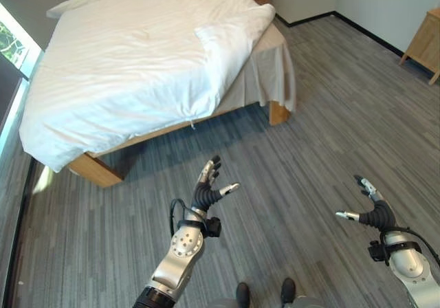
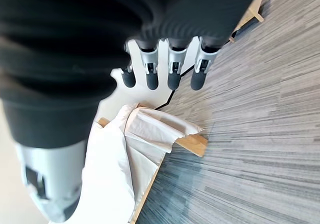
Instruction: Making the bed.
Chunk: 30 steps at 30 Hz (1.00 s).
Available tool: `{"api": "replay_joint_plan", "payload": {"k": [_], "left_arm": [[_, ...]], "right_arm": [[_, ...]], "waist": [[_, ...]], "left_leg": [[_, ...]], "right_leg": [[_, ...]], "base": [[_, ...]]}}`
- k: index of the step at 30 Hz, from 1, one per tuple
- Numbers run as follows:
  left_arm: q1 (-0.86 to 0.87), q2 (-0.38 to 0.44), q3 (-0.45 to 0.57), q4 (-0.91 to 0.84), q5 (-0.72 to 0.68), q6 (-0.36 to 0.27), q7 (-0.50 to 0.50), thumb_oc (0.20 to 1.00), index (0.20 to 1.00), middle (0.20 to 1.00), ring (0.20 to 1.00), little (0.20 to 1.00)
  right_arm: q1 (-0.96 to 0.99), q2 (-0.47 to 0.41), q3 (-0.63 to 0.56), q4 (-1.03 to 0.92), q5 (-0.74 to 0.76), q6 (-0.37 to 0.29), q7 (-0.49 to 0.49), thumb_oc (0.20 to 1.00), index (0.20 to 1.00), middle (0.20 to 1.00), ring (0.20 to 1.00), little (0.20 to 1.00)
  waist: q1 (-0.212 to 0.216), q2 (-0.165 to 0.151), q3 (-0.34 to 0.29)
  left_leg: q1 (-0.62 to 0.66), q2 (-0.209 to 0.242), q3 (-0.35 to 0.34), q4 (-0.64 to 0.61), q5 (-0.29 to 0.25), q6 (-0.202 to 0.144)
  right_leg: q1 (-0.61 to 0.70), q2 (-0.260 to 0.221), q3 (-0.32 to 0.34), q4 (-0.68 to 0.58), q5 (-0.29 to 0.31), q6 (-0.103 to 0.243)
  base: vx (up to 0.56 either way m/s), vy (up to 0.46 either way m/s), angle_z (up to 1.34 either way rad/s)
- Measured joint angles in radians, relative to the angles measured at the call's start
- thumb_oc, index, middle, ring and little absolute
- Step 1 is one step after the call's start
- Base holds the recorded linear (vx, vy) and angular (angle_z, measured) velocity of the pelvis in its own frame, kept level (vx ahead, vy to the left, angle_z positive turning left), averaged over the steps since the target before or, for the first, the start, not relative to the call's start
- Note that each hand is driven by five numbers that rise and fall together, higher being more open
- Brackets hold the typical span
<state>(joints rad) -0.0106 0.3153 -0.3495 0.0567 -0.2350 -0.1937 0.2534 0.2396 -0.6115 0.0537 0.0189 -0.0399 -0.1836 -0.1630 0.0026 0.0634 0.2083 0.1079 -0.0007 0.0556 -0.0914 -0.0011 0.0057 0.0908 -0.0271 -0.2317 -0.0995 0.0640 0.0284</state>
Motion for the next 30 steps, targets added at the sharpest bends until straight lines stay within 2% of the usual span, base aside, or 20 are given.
{"api": "replay_joint_plan", "payload": {"k": [9,16,17,19,20,22,23,25,27,28,30], "left_arm": [[0.020,0.000,-0.006,0.015,-0.073,0.001,0.003,1.000,1.000,1.000,1.000,1.000],[0.017,0.002,-0.010,0.015,-0.076,0.001,0.005,1.000,1.000,1.000,1.000,1.000],[0.015,0.007,-0.012,0.014,-0.076,0.002,0.006,1.000,1.000,1.000,1.000,1.000],[0.015,0.017,-0.013,0.014,-0.077,0.002,0.012,1.000,1.000,1.000,1.000,1.000],[0.012,0.026,-0.014,0.014,-0.077,0.003,0.017,1.000,1.000,1.000,1.000,1.000],[-0.011,0.041,-0.016,0.016,-0.077,0.007,0.025,1.000,1.000,1.000,1.000,1.000],[-0.021,0.040,-0.016,0.018,-0.077,0.009,0.028,1.000,1.000,1.000,1.000,1.000],[-0.028,0.040,-0.018,0.018,-0.077,0.009,0.032,1.000,1.000,1.000,1.000,1.000],[-0.041,0.041,-0.019,0.016,-0.076,0.009,0.034,1.000,1.000,1.000,1.000,1.000],[-0.043,0.044,-0.015,0.017,-0.075,0.011,0.034,1.000,1.000,1.000,1.000,1.000],[-0.050,0.041,-0.016,0.020,-0.071,0.012,0.036,1.000,1.000,1.000,1.000,1.000]], "right_arm": [[-0.018,0.030,0.075,-0.006,-0.041,-0.001,-0.041,1.000,1.000,1.000,1.000,1.000],[-0.022,0.031,0.131,-0.003,-0.041,0.004,-0.047,1.000,1.000,1.000,1.000,1.000],[-0.028,0.031,0.135,-0.003,-0.040,0.009,-0.047,1.000,1.000,1.000,1.000,1.000],[-0.045,0.032,0.142,0.001,-0.040,0.013,-0.047,1.000,1.000,1.000,1.000,1.000],[-0.071,0.032,0.153,0.008,-0.040,0.017,-0.046,1.000,1.000,1.000,1.000,1.000],[-0.125,0.061,0.152,0.028,-0.039,0.029,-0.047,1.000,1.000,1.000,1.000,1.000],[-0.144,0.080,0.152,0.034,-0.039,0.036,-0.047,1.000,1.000,1.000,1.000,1.000],[-0.168,0.114,0.153,0.035,-0.039,0.042,-0.047,1.000,1.000,1.000,1.000,1.000],[-0.189,0.137,0.162,0.035,-0.038,0.047,-0.046,1.000,1.000,1.000,1.000,1.000],[-0.201,0.149,0.167,0.036,-0.039,0.049,-0.046,1.000,1.000,1.000,1.000,1.000],[-0.214,0.162,0.174,0.043,-0.038,0.049,-0.048,1.000,1.000,1.000,1.000,1.000]], "waist": [[0.001,0.003,-0.026],[0.001,-0.011,-0.031],[-0.007,-0.015,-0.028],[-0.019,-0.026,-0.018],[-0.030,-0.029,-0.004],[-0.036,-0.031,0.038],[-0.034,-0.033,0.058],[-0.033,-0.041,0.071],[-0.038,-0.044,0.082],[-0.039,-0.055,0.087],[-0.051,-0.072,0.086]], "left_leg": [[0.004,-0.003,0.010,0.000,0.000,0.001],[-0.011,-0.005,0.037,0.000,0.001,0.003],[-0.041,-0.003,0.032,0.000,0.006,0.010],[-0.052,-0.001,0.031,0.000,0.013,0.016],[-0.051,0.005,0.032,0.000,0.020,0.018],[-0.044,0.027,0.046,0.002,0.019,0.031],[-0.036,0.029,0.048,0.004,0.010,0.029],[-0.040,0.027,0.052,0.004,0.009,0.029],[-0.056,0.031,0.040,0.002,0.009,0.029],[-0.055,0.031,0.040,0.000,0.009,0.028],[-0.057,0.031,0.029,0.000,-0.001,0.013]], "right_leg": [[-0.005,-0.002,0.011,0.000,0.002,0.003],[-0.033,-0.002,0.042,0.000,0.010,0.009],[-0.094,-0.008,0.040,0.072,-0.010,0.032],[-0.142,-0.016,0.044,0.151,-0.033,0.053],[-0.175,-0.020,0.050,0.220,-0.050,0.078],[-0.287,-0.030,0.067,0.440,-0.058,0.138],[-0.341,-0.064,0.047,0.525,-0.081,0.169],[-0.385,-0.118,0.017,0.511,-0.089,0.172],[-0.403,-0.151,0.018,0.362,-0.091,0.170],[-0.399,-0.160,0.016,0.272,-0.090,0.169],[-0.398,-0.175,0.015,0.181,-0.088,0.169]], "base": [[0.01,0.028,-0.04],[-0.02,0.068,-0.12],[-0.05,0.103,0.00],[-0.05,0.137,0.01],[0.01,0.083,-0.01],[0.18,0.057,-0.14],[0.25,0.039,-0.20],[0.29,-0.011,-0.10],[0.45,-0.081,0.05],[0.54,-0.112,0.05],[0.40,-0.071,0.19]]}}
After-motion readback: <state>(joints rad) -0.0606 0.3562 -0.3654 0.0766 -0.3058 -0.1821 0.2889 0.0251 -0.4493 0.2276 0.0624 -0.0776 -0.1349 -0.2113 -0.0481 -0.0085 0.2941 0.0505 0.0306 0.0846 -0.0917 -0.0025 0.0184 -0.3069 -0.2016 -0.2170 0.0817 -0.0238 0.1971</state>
